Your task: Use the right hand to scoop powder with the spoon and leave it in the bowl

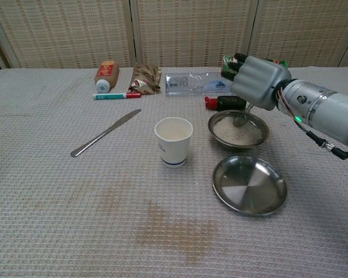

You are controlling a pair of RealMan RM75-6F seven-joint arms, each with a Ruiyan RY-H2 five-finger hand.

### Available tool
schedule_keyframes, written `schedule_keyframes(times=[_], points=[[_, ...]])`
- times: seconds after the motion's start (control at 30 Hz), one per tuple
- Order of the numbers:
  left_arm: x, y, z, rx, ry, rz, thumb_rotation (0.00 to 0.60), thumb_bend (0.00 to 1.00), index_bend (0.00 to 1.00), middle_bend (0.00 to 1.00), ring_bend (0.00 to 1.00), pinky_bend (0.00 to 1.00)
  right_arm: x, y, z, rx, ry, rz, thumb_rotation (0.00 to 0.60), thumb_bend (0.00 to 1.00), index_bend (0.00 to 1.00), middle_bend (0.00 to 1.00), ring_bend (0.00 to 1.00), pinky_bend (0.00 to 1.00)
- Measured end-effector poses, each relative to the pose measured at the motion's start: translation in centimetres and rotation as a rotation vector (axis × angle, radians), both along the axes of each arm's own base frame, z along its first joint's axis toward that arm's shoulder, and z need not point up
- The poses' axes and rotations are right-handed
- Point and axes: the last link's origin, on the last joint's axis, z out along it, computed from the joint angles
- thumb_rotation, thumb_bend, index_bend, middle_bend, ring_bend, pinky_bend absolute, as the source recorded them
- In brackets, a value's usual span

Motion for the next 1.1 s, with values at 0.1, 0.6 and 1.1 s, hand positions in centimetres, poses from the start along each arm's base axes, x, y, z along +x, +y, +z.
schedule_keyframes(times=[0.1,0.6,1.1], points=[[0.0,0.0,0.0,-0.002,-0.001,-0.001,0.6,0.45,0.0,0.0,0.0,0.1,0.2,0.2,-0.5,0.006,0.015,0.011,0.6,0.34,0.68,0.04,0.0,0.0],[0.1,-0.2,0.1,-0.006,-0.009,-0.009,0.6,0.46,0.0,0.0,0.0,0.1,0.9,1.5,-2.3,0.075,-0.029,-0.007,0.6,0.34,0.69,0.04,0.0,0.0],[0.3,-0.3,0.0,-0.013,-0.011,-0.013,0.6,0.45,0.0,0.0,0.0,0.1,0.1,1.5,-1.1,0.103,-0.22,-0.155,0.6,0.34,0.7,0.04,0.0,0.0]])
